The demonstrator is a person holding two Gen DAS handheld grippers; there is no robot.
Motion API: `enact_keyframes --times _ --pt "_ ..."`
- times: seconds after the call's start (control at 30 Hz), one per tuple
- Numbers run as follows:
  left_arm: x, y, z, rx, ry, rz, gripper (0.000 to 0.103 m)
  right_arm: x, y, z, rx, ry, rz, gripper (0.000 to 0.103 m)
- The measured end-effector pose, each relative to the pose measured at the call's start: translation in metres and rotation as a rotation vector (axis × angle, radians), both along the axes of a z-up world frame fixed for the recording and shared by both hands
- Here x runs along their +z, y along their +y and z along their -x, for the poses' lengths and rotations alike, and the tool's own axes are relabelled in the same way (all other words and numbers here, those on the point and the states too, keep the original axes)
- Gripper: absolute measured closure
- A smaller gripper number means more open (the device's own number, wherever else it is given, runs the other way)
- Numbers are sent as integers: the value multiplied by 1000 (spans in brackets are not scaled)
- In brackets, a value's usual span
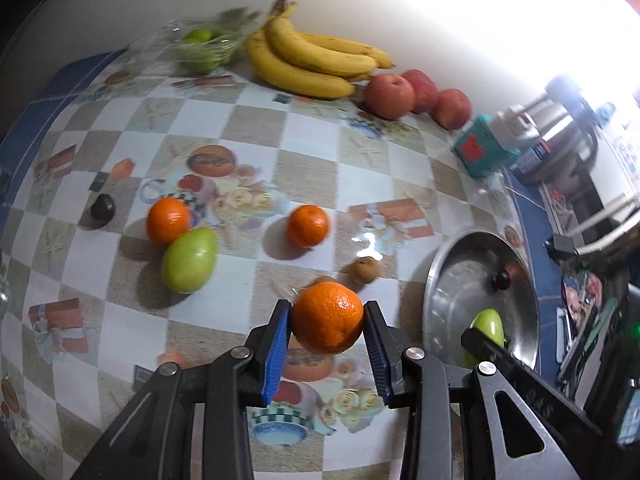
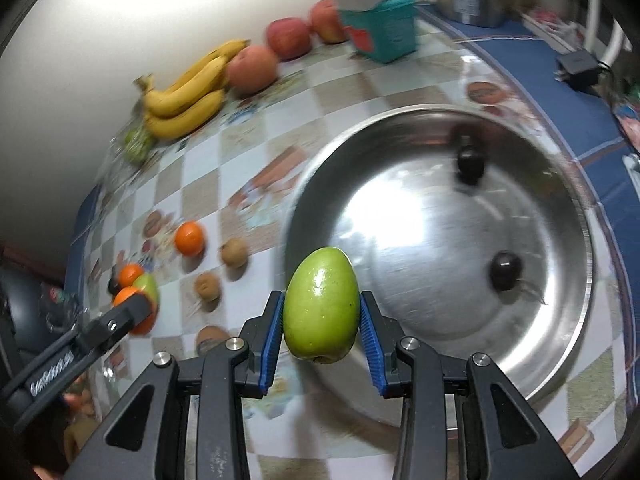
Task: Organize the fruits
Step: 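Carry the green fruit to the basin with the right tool while the left tool carries an orange, then release the green fruit and orange into the basin, withdraw both tools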
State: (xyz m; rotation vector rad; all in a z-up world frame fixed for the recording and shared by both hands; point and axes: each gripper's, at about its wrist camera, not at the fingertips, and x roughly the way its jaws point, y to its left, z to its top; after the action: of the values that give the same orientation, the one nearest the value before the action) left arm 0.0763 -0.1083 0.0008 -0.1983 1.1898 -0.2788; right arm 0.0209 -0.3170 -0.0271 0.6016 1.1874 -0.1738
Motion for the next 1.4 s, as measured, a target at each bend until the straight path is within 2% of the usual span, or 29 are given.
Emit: enact_keyframes --times 0.2,0.43,0.6,0.83,1.1,1.4 --pt "5 -34 12 -107 -45 -12 64 -6 -33 9 -96 16 2 64" --pt "7 -84 33 -282 -122 -26 64 -2 -58 23 -187 -3 16 64" --pt "-1 -113 43 -371 -156 -61 64 -6 -66 23 -206 -5 5 64" --pt "-15 -125 42 -398 -144 -52 64 -17 -65 21 -196 19 -11 64" --pt "-29 -132 41 -411 -123 -88 64 -25 -62 21 -185 58 -11 64" --pt "-33 -132 41 -414 -108 -89 64 -31 -61 22 -180 83 -14 64"
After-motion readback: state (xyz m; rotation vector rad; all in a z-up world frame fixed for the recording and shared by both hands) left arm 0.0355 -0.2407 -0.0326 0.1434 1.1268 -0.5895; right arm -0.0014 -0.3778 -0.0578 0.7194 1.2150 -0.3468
